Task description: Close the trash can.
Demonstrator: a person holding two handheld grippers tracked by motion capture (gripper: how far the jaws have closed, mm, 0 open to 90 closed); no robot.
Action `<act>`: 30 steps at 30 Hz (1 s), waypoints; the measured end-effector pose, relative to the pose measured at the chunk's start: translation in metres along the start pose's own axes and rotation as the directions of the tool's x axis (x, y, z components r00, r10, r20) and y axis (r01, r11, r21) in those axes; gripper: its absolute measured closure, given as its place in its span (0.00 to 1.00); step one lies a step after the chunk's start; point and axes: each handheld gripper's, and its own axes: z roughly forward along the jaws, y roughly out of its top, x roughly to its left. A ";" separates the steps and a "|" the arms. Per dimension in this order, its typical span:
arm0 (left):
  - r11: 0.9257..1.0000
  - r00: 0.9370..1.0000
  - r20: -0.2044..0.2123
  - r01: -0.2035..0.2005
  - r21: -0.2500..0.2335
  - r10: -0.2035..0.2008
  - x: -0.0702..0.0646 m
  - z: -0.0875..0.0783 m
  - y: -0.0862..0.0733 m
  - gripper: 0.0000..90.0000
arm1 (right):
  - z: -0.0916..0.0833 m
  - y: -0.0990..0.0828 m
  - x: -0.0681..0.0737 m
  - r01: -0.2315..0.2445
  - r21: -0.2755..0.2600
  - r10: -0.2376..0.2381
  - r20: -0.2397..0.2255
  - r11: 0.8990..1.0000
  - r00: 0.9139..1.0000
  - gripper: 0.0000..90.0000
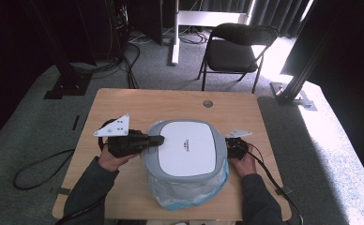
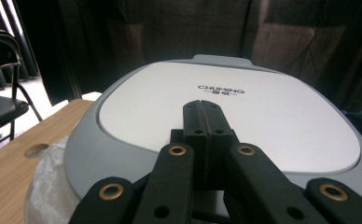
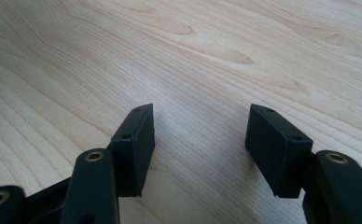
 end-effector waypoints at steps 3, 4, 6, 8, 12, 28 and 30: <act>1.000 1.000 -0.012 0.014 -0.013 -0.015 0.003 -0.002 -0.001 1.00 | 0.000 0.000 0.000 -0.001 0.000 0.001 0.000 1.000 1.000 0.46; 1.000 1.000 -0.012 0.014 -0.013 -0.015 0.003 -0.002 -0.001 1.00 | 0.000 0.000 0.000 -0.001 0.000 0.001 0.000 1.000 1.000 0.46; 0.999 0.999 -0.026 0.020 -0.028 -0.021 0.005 -0.005 -0.001 1.00 | 0.000 0.000 0.000 -0.001 0.000 0.001 0.000 1.000 1.000 0.46; 0.999 0.999 -0.048 0.017 -0.028 -0.019 0.006 -0.008 0.000 1.00 | 0.000 0.000 0.000 -0.001 0.000 0.001 0.000 1.000 1.000 0.46; 1.000 0.995 -0.096 0.019 -0.025 -0.021 0.010 -0.016 0.002 1.00 | 0.000 0.000 0.000 0.000 0.000 0.000 0.000 1.000 1.000 0.46; 0.984 0.893 -0.414 0.165 -0.063 -0.176 0.038 -0.049 -0.031 0.74 | 0.000 0.000 0.000 -0.001 0.000 0.001 -0.001 1.000 1.000 0.46; 0.983 0.880 -0.439 0.175 -0.058 -0.182 0.040 -0.052 -0.039 0.67 | 0.000 0.000 0.000 -0.001 0.000 0.001 -0.001 1.000 1.000 0.46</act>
